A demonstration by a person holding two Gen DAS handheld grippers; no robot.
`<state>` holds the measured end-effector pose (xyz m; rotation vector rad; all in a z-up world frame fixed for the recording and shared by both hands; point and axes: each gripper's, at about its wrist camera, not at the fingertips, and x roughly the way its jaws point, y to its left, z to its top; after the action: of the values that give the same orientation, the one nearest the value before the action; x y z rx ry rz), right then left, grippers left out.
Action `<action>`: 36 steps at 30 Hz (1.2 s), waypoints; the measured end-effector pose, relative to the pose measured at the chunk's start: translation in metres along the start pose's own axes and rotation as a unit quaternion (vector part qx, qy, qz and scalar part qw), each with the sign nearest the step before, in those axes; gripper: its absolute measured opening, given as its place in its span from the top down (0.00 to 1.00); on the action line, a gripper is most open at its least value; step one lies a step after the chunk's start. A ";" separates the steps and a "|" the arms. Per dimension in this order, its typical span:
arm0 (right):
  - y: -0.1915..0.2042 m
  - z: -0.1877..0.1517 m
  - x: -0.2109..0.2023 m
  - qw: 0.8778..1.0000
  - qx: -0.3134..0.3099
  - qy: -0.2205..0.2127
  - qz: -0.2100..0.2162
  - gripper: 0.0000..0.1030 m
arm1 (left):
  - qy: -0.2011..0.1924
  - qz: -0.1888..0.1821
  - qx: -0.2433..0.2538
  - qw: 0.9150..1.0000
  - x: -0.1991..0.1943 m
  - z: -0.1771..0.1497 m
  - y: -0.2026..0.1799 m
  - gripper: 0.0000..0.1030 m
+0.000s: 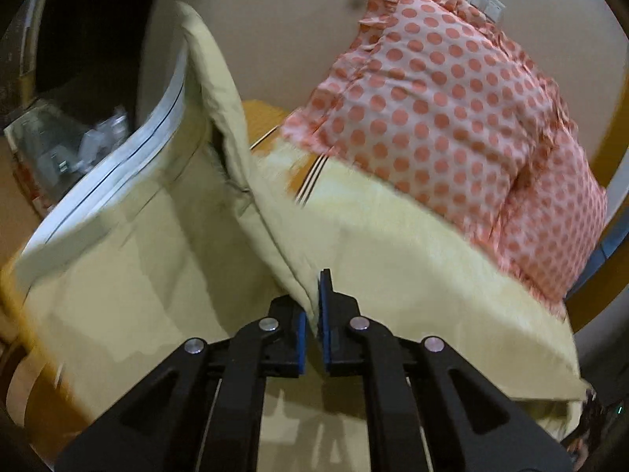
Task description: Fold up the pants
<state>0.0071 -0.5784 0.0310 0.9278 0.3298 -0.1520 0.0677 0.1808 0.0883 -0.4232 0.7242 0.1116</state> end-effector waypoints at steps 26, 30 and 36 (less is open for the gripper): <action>-0.040 -0.021 -0.038 0.990 -0.006 -0.042 -0.136 0.34 | -0.115 0.082 -0.006 0.990 -0.075 -0.079 0.041 0.34; -0.032 -0.030 -0.025 0.992 -0.036 -0.025 -0.120 0.45 | -0.148 0.077 -0.003 0.986 -0.082 -0.071 0.037 0.24; -0.024 -0.041 -0.010 0.991 -0.076 -0.004 -0.107 0.95 | -0.093 0.070 -0.005 0.993 -0.045 -0.072 0.043 0.24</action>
<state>-0.0173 -0.5593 -0.0064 0.7402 0.4272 -0.3236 -0.0206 0.1925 0.0554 -0.3650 0.5694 0.2834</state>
